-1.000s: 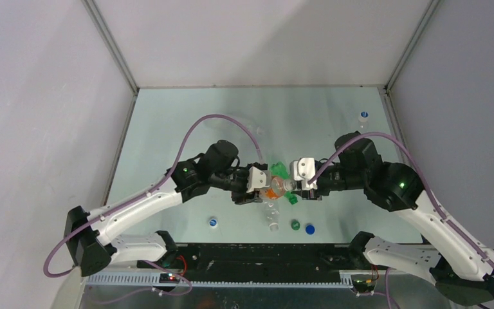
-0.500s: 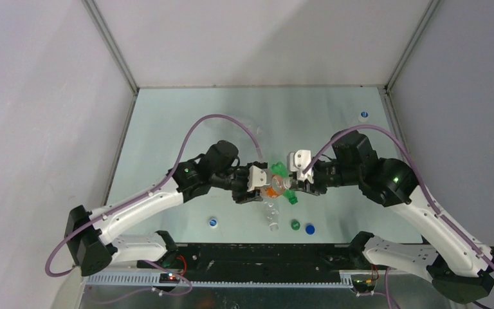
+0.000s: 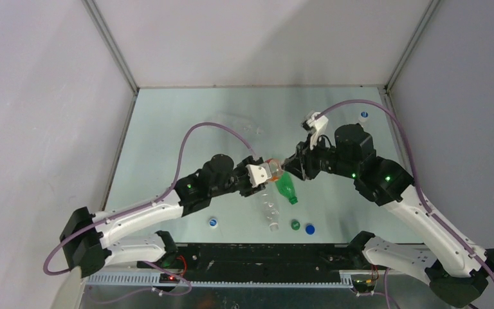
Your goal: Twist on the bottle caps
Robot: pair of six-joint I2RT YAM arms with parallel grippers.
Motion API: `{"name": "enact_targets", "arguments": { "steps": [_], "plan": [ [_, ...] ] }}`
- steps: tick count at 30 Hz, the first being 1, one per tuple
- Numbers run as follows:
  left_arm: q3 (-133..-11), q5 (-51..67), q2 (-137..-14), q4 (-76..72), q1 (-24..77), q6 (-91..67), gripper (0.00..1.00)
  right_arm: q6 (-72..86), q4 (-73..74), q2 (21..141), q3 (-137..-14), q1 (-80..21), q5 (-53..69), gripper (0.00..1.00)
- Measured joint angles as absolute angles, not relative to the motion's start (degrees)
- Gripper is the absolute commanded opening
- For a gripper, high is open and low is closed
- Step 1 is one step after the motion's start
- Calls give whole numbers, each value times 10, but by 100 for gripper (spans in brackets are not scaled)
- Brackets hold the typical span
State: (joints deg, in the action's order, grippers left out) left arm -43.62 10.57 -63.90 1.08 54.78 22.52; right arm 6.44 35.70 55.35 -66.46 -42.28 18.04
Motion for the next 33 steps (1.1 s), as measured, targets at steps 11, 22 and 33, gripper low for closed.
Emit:
{"name": "enact_targets", "arguments": {
  "steps": [11, 22, 33],
  "plan": [
    [-409, -85, -655, -103, 599, 219, 32, 227, 308, 552, -655, -425, 74, 0],
    [-409, -94, -656, -115, 604, 179, 32, 233, 284, 548, -653, -424, 68, 44],
    [-409, -7, -656, -109, 552, 124, 32, 102, 317, 491, -637, -368, 164, 68]
  ]
}}
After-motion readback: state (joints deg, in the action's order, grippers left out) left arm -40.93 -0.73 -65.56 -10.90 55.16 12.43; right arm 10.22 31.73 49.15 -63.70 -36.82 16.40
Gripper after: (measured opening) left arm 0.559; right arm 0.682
